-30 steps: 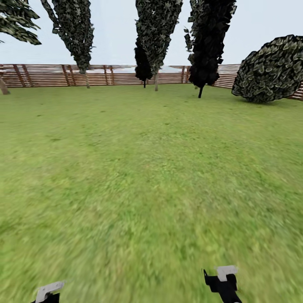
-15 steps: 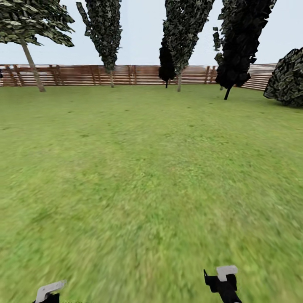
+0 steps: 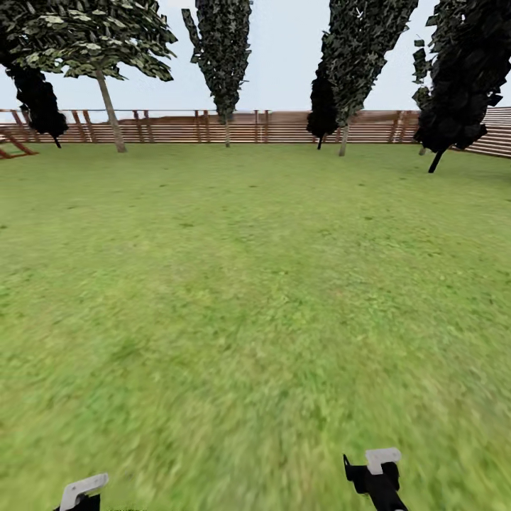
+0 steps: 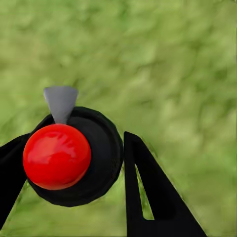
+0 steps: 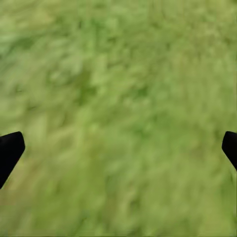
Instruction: In the garden, pick up the pesticide atomizer on the floor and spray pesticide onto both trees until each tree trunk is fully covered.
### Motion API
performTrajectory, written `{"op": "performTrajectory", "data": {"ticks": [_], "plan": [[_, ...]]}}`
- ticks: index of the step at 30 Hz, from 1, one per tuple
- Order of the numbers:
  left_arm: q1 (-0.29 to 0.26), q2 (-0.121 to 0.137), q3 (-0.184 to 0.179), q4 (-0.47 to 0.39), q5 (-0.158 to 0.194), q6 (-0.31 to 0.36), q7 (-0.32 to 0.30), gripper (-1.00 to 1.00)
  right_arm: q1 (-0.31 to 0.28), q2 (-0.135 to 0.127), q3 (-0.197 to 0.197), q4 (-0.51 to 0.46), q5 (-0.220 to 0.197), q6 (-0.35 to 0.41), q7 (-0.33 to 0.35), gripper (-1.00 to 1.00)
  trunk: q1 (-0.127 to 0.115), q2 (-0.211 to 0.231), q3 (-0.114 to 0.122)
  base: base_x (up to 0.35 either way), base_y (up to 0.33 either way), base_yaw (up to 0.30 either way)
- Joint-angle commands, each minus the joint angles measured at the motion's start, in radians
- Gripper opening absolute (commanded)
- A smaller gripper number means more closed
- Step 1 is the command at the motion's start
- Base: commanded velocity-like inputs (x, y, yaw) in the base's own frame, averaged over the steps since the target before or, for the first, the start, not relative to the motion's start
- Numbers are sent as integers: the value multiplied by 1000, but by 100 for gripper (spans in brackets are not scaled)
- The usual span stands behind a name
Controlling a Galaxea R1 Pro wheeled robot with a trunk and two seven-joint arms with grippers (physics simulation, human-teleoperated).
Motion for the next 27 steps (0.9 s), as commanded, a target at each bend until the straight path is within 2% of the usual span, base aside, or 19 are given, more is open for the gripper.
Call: {"op": "performTrajectory", "data": {"ticks": [1,9,18,27], "plan": [[0,0,0,0,0,0,0,-100,0,0,0,0,0,0,0,100,0,0,0,114,333,282],[0,0,-1,0,0,0,0,-100,0,0,0,0,0,0,0,100,0,0,0,103,330,282],[0,0,-1,0,0,0,0,-100,0,0,0,-1,0,0,0,100,0,0,0,8,256,282],[0,0,-1,0,0,-1,0,-100,0,0,0,-1,0,0,0,100,0,0,0,0,44,282]]}}
